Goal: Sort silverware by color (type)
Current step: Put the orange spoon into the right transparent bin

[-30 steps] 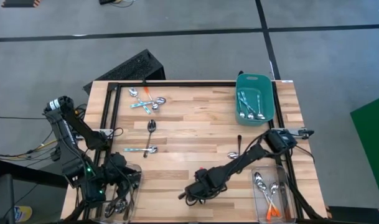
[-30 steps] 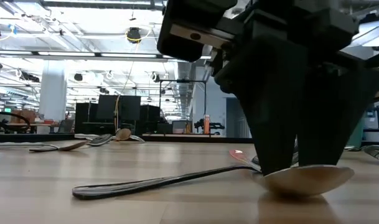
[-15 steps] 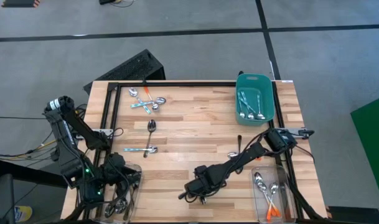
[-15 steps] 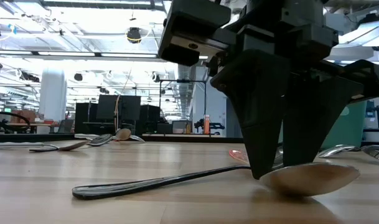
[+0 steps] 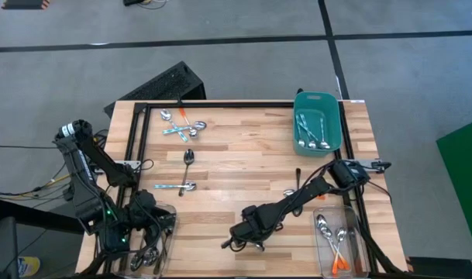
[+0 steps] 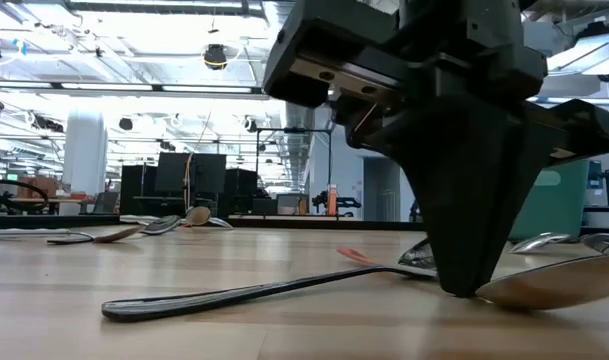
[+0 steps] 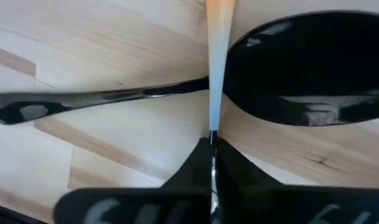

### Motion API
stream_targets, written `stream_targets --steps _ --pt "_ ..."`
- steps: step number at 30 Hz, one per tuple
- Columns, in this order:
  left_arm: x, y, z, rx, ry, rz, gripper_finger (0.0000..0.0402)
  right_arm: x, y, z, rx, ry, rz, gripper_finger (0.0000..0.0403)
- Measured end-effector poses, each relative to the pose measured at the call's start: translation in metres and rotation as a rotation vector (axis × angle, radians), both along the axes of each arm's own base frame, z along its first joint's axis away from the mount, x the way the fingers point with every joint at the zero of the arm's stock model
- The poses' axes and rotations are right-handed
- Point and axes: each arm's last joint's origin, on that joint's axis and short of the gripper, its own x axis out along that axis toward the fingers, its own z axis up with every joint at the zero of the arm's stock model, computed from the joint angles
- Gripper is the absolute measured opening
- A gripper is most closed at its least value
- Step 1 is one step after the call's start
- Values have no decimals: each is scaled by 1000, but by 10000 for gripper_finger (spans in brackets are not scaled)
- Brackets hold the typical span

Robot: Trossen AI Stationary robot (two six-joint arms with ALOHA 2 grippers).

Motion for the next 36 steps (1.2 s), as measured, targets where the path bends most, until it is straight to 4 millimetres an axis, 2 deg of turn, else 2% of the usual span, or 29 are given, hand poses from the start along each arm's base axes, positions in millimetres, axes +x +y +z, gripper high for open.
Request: stream_targets --steps 5,9,15,18,23,28,31,36 --pt "0 0 0 15 2 -12 155 -1 2 0 2 0 44 15" --pt "0 0 0 16 1 -12 155 -4 9 15 -29 -6 79 6" --pt "1 1 0 42 -30 4 155 -19 10 70 -60 -42 100 6" --pt "1 1 0 45 -35 7 155 -35 9 89 -95 -11 101 6" --pt "1 1 0 49 -34 7 155 -78 5 133 -147 63 70 6" --pt "1 2 0 54 -31 13 155 -121 10 160 -198 134 54 6" --pt "1 2 0 54 -32 13 155 -145 16 170 -175 118 75 6" --pt "1 3 0 61 -37 16 155 -181 32 167 -138 182 32 6"
